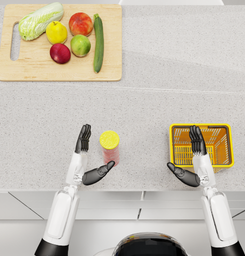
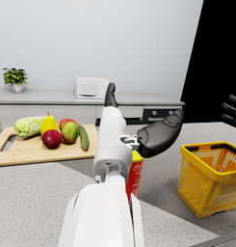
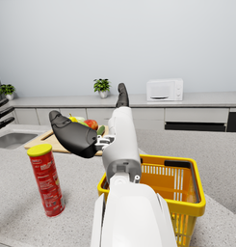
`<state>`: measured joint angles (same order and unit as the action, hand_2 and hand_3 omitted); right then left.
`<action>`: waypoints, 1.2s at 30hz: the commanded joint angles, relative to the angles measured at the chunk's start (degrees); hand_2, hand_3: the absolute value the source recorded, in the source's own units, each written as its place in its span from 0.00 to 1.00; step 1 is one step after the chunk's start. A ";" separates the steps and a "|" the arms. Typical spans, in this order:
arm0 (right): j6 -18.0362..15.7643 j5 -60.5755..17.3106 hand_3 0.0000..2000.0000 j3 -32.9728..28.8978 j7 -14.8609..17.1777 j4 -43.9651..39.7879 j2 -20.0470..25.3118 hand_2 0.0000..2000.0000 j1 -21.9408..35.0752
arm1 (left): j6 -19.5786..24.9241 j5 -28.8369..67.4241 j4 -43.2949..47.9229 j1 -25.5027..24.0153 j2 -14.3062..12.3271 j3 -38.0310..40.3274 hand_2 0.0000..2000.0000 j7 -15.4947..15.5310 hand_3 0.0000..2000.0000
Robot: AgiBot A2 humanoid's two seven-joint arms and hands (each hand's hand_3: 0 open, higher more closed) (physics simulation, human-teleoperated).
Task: Pick up the red potato chip and place it into the yellow basket
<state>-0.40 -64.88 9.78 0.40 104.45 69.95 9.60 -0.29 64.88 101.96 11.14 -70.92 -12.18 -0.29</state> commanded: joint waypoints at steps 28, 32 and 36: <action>0.40 -11.59 0.00 2.70 -0.40 -3.33 6.18 0.00 3.88 | 0.29 14.15 -39.74 13.59 -10.74 -8.09 0.68 0.29 0.16; 0.40 -11.59 0.00 2.63 -0.40 -3.84 6.69 0.00 3.86 | 1.43 14.17 -39.18 13.66 -11.26 -7.30 1.00 0.20 0.82; 0.40 -11.58 0.00 2.57 -0.40 -3.62 7.30 0.00 4.05 | 2.30 14.16 -42.60 14.74 -12.25 -6.43 1.00 0.58 1.00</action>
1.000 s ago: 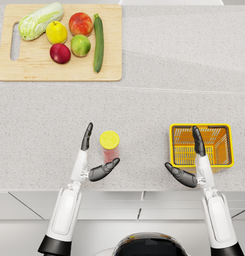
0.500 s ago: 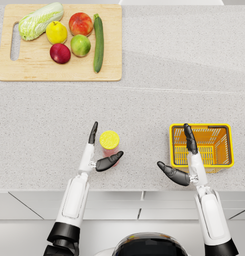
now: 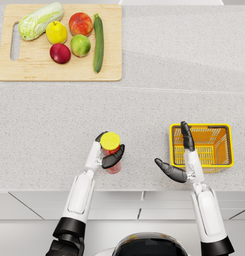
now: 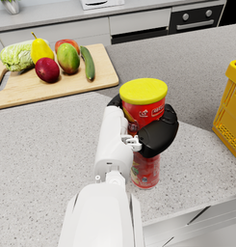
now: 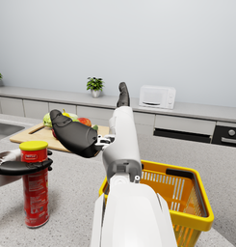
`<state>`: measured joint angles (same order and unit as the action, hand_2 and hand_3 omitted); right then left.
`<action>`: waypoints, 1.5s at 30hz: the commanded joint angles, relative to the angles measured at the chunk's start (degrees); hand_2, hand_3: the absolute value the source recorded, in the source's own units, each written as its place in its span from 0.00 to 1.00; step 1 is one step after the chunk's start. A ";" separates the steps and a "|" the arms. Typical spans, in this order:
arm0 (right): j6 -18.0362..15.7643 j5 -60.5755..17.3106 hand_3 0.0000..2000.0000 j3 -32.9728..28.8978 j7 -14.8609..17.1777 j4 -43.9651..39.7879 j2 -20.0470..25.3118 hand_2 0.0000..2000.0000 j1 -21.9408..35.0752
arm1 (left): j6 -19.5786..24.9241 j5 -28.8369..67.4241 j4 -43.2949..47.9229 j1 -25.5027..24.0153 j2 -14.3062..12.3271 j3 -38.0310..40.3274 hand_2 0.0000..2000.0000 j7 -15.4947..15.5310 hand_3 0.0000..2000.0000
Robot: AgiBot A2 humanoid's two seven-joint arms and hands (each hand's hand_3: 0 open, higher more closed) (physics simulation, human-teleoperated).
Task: Pick up the red potato chip and place it into the yellow basket
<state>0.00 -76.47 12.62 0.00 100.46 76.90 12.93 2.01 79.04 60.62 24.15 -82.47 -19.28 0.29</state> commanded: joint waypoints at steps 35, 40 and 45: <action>-15.63 -14.00 1.00 10.73 0.13 -14.73 10.19 1.00 17.94 | -0.96 0.46 44.26 2.32 0.02 -5.73 0.00 -0.20 0.51; -12.86 -14.11 1.00 -3.66 0.08 -11.56 11.21 1.00 20.05 | -1.82 0.09 44.42 2.62 -0.40 14.23 0.00 -0.28 0.00; -12.61 -14.08 1.00 -16.15 0.10 -7.77 10.55 1.00 20.17 | -1.98 -0.02 40.25 3.19 -0.33 21.67 0.00 -0.29 0.00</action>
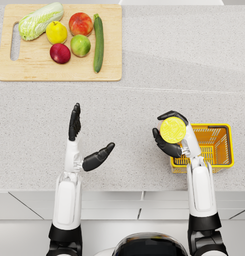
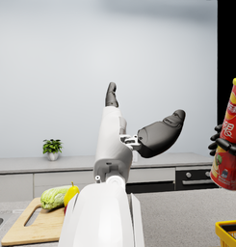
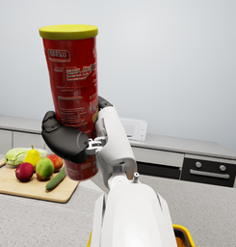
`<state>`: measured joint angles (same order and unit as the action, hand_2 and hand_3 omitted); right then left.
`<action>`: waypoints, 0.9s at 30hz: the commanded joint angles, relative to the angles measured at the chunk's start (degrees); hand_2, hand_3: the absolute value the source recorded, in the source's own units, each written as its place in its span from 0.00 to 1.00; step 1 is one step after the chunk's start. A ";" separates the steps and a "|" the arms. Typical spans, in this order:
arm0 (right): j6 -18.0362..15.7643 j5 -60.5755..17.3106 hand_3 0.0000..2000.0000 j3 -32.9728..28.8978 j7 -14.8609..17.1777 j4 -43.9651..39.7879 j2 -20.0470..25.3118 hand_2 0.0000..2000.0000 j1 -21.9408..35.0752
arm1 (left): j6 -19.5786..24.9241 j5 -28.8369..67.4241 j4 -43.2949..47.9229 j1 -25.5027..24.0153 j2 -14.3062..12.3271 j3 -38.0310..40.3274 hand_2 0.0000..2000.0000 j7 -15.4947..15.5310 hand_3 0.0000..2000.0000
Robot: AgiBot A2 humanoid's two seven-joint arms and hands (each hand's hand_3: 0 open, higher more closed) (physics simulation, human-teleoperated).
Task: Pick up the red potato chip and place it into the yellow basket
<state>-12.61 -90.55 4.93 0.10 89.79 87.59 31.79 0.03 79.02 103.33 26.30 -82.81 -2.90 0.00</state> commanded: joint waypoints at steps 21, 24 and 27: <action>7.62 0.07 0.02 -14.31 10.90 3.34 -0.03 0.00 -5.55 | -0.04 -0.03 -5.24 3.19 -0.59 5.37 0.00 0.00 0.00; 10.77 0.08 0.00 -11.47 3.95 6.37 -1.31 0.00 -1.62 | -0.04 -0.03 -6.21 7.42 -0.40 6.22 0.00 0.00 0.00; 11.93 0.07 0.00 -12.25 1.39 6.55 -2.03 0.00 1.86 | -0.03 -0.03 -8.64 11.18 0.32 9.77 0.00 0.00 0.00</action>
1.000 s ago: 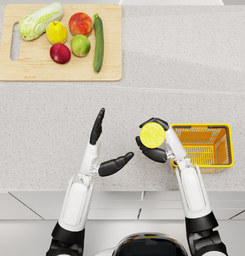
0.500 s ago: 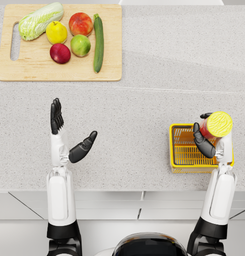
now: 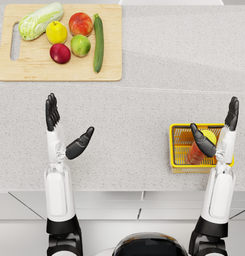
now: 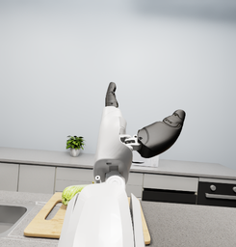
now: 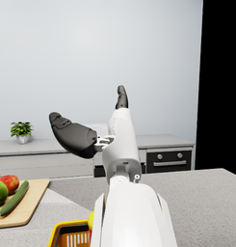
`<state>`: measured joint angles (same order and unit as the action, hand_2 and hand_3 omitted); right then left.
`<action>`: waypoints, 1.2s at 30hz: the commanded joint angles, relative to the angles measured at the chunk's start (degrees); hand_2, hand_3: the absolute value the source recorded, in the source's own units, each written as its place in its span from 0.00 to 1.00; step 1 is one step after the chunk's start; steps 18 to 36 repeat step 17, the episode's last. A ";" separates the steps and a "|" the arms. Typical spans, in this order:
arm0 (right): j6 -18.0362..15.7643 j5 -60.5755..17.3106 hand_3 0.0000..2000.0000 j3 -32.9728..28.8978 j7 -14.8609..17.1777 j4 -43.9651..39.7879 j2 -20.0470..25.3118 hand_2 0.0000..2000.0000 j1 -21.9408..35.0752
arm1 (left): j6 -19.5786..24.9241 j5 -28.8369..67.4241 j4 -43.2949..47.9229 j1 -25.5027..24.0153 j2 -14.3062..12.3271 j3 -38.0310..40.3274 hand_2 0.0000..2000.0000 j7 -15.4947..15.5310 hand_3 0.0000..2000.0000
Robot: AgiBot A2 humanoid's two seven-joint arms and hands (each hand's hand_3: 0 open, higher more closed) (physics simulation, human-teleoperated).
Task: Pick up the red potato chip and place it into the yellow basket
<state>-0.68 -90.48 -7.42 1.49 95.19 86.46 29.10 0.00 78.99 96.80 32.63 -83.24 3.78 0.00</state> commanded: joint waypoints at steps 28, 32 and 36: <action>0.67 0.01 0.00 -1.83 -1.49 -1.64 -0.84 0.00 3.04 | 0.00 -0.03 -3.81 2.46 0.45 6.97 0.00 0.00 0.00; 0.67 0.01 0.00 -1.83 -1.49 -1.64 -0.84 0.00 3.04 | 0.00 -0.03 -3.81 2.46 0.45 6.97 0.00 0.00 0.00; 0.67 0.01 0.00 -1.83 -1.49 -1.64 -0.84 0.00 3.04 | 0.00 -0.03 -3.81 2.46 0.45 6.97 0.00 0.00 0.00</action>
